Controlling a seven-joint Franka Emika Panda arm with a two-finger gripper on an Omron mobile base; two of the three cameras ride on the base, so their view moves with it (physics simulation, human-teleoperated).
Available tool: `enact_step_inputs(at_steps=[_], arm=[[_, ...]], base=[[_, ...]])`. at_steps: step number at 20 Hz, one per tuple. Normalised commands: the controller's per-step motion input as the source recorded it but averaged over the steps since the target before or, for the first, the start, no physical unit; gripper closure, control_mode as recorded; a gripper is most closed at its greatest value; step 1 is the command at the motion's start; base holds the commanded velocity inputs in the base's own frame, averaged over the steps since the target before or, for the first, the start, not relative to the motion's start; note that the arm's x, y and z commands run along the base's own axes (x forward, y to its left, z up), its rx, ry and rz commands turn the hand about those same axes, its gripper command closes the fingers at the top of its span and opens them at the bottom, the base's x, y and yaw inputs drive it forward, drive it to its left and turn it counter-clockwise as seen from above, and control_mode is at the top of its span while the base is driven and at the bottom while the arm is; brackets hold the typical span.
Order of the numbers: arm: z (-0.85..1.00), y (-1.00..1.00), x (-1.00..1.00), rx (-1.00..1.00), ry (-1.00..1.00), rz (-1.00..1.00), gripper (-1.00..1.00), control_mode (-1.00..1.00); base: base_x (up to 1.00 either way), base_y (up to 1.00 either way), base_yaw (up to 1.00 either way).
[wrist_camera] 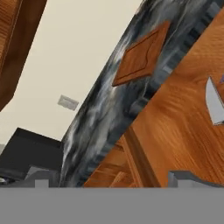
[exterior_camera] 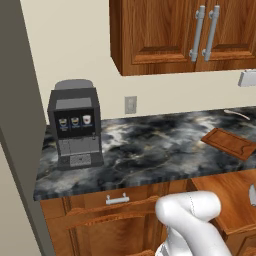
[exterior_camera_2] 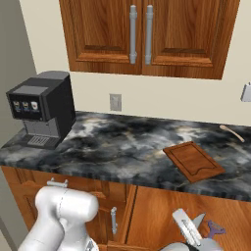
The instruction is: Open the drawer on the right and place the cutting tools on the cutting board.
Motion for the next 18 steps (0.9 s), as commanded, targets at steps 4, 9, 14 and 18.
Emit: enact_step_inputs(at_steps=[4,9,14,18], arm=[[0.19,0.3,0.7,-0.31,0.2,0.12,-1.0,-1.0],[-0.01,0.23,0.71,-0.29,0.41,0.02,-1.0,-1.0],[-0.14,0.07,0.72,-0.19,0.48,0.0,-1.0,-1.0],[-0.28,0.0,0.5,-0.03,0.41,0.0,-1.0,-1.0]], base=[[0.0,0.0,0.0],[0.0,0.0,0.0],[0.0,0.0,0.0],[0.0,0.0,0.0]])
